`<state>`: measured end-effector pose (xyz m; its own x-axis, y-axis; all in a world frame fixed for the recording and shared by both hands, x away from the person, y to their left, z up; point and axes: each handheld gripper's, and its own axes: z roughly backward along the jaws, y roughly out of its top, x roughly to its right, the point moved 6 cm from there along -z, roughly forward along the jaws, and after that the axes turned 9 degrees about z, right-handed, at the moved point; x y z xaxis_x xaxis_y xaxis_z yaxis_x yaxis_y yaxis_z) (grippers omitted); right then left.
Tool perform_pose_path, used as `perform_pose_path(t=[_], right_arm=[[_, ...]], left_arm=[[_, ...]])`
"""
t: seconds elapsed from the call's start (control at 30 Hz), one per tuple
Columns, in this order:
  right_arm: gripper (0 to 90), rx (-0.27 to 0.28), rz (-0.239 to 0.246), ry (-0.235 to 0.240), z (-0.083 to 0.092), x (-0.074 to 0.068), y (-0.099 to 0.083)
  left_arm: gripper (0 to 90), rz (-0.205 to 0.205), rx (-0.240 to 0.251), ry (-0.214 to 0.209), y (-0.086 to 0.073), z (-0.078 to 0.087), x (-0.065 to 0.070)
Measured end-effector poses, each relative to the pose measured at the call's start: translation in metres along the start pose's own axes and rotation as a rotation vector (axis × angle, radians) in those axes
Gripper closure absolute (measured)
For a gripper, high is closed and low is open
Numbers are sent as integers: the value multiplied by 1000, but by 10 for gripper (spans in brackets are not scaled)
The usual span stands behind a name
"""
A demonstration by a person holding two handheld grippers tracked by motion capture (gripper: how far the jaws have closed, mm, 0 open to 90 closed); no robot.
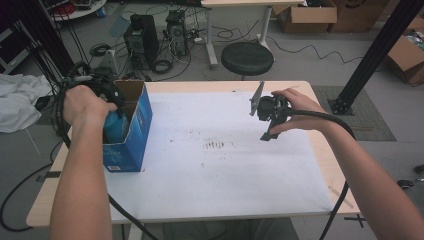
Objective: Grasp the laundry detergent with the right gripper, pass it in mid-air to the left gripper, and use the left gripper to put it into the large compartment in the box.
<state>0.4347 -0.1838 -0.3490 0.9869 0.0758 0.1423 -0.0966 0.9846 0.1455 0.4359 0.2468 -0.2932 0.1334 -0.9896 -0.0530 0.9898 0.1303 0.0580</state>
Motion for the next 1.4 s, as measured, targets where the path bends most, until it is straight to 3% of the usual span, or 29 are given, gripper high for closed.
perform_pose_path(t=[0.8, 1.4], right_arm=[[260, 7, -7, 5, -2, -2, -2], [263, 4, -9, 11, -6, -2, -2]], left_arm=[[387, -25, -44, 32, -5, -32, 4], [382, -18, -47, 13, -9, -35, 0]])
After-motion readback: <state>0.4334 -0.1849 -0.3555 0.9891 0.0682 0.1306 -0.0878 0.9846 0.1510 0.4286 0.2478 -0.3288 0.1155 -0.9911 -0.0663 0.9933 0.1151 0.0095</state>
